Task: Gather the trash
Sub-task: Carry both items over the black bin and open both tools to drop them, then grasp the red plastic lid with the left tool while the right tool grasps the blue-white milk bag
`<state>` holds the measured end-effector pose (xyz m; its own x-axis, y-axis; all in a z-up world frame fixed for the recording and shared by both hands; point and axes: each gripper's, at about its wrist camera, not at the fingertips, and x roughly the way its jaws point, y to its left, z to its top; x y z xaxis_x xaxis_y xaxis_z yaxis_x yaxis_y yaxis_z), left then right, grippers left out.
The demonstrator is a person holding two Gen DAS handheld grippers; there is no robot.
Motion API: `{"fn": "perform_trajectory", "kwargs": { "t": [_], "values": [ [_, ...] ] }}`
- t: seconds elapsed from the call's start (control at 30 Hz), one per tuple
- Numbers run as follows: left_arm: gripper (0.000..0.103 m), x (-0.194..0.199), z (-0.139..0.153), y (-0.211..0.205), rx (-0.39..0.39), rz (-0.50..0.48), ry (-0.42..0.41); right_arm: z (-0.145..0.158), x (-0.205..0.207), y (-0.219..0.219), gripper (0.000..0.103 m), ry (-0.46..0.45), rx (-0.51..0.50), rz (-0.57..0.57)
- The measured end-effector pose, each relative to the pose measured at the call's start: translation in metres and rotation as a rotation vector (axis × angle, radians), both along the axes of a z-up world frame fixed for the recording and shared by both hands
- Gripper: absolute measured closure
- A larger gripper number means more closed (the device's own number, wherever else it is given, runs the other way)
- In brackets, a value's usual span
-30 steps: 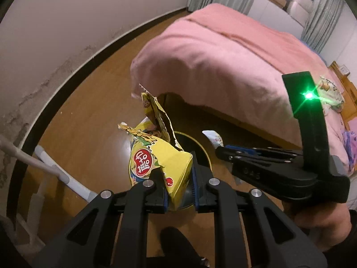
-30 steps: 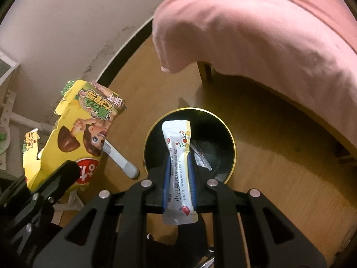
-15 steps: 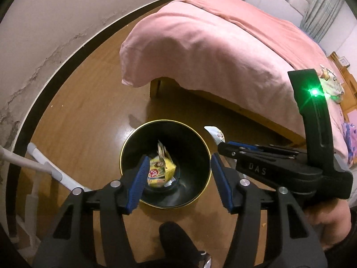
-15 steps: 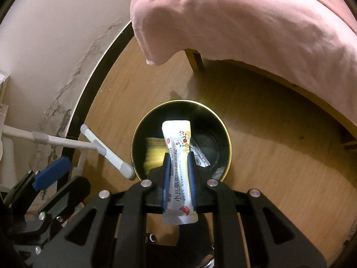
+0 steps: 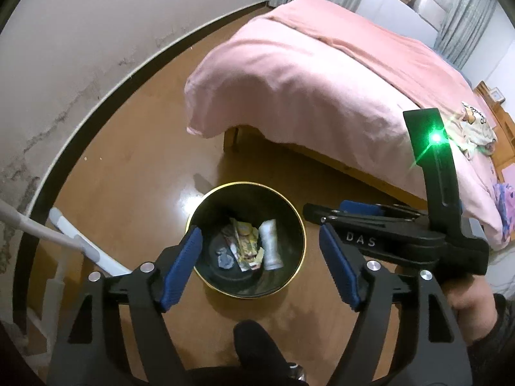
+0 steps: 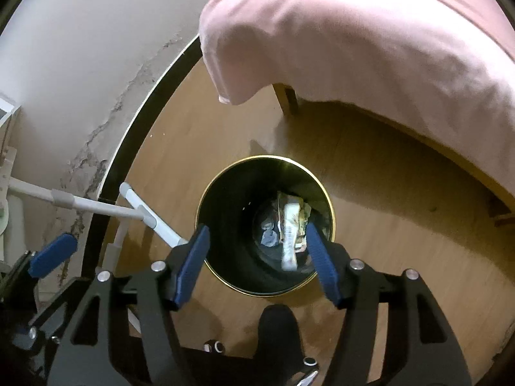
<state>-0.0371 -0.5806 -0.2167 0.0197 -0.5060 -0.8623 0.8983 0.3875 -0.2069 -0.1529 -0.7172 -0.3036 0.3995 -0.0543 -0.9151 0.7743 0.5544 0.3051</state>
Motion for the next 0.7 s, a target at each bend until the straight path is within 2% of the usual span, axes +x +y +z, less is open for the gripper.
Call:
{"fn": "perform_trajectory", "kwargs": {
  "t": [0.13, 0.27, 0.37, 0.47, 0.57, 0.7],
  "values": [
    [0.023, 0.005, 0.035, 0.02, -0.049, 0.022, -0.01, 0.037, 0.0, 0.004, 0.042, -0.009, -0.063, 0.008],
    [0.018, 0.009, 0.082, 0.052, -0.101, 0.049, -0.034, 0.101, 0.01, 0.028, 0.039, -0.063, -0.166, 0.051],
    [0.017, 0.015, 0.123, 0.094, -0.135, 0.072, -0.057, 0.155, 0.025, 0.063, 0.037, -0.129, -0.241, 0.117],
    [0.013, 0.024, 0.164, 0.155, -0.166, 0.11, -0.143, 0.208, 0.05, 0.12, 0.035, -0.226, -0.288, 0.225],
    [0.012, 0.041, 0.195, 0.23, -0.171, 0.201, -0.256, 0.245, 0.082, 0.185, 0.033, -0.304, -0.317, 0.366],
    [0.012, 0.078, 0.214, 0.343, -0.126, 0.414, -0.329, 0.274, 0.13, 0.276, 0.033, -0.372, -0.31, 0.579]
  ]
}}
